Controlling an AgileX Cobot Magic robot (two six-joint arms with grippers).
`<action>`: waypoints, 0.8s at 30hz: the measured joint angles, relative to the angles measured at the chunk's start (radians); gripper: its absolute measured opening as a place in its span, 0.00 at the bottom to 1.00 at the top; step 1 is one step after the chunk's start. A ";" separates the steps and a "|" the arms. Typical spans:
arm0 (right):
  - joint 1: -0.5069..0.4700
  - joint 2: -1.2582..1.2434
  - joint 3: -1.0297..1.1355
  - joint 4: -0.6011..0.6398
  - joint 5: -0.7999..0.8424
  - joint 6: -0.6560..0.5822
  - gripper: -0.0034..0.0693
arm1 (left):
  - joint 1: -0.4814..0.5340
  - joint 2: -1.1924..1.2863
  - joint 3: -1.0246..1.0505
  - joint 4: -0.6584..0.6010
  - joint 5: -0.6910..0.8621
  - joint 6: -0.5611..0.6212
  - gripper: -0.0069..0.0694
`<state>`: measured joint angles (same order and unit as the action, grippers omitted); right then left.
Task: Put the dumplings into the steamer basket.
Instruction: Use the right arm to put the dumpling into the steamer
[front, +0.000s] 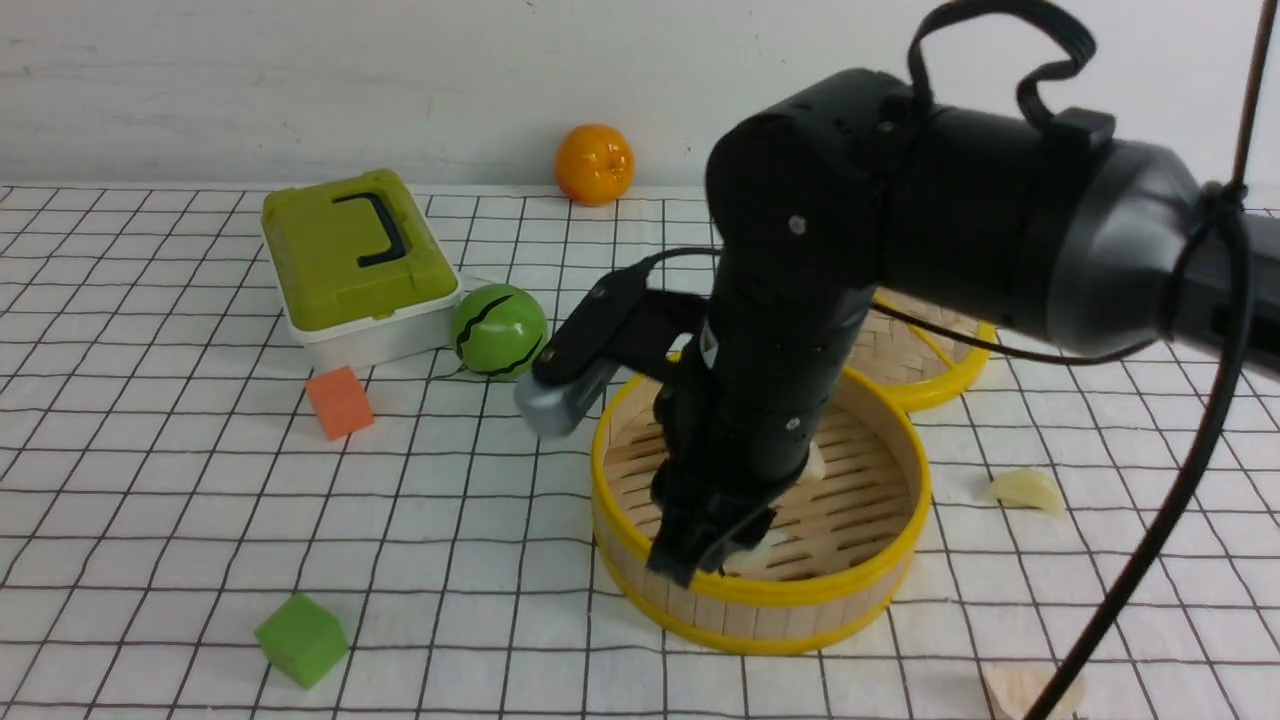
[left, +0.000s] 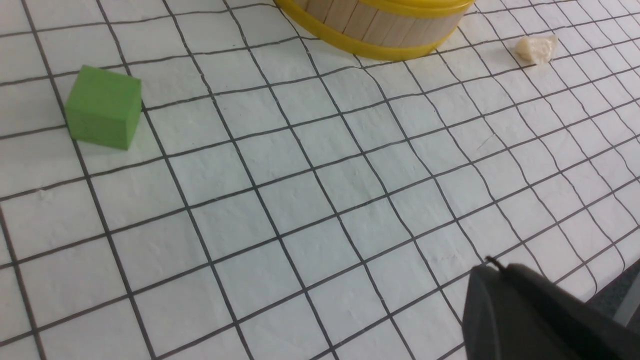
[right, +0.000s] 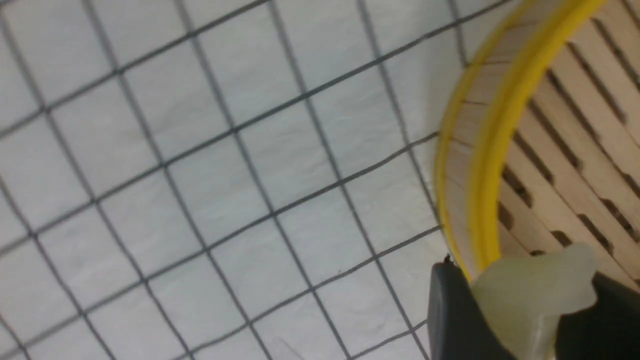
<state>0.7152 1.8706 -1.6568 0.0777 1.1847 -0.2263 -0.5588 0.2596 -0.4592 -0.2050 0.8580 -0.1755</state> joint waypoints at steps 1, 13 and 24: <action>-0.021 0.010 0.000 0.001 -0.007 0.040 0.38 | 0.000 0.000 0.000 0.000 0.000 0.000 0.08; -0.126 0.163 0.000 0.036 -0.194 0.215 0.38 | 0.000 0.000 0.000 0.013 -0.004 0.003 0.08; -0.126 0.202 0.000 0.037 -0.279 0.226 0.70 | 0.000 0.000 0.000 0.027 -0.006 0.003 0.08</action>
<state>0.5896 2.0728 -1.6569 0.1148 0.9060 0.0000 -0.5588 0.2596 -0.4592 -0.1783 0.8519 -0.1726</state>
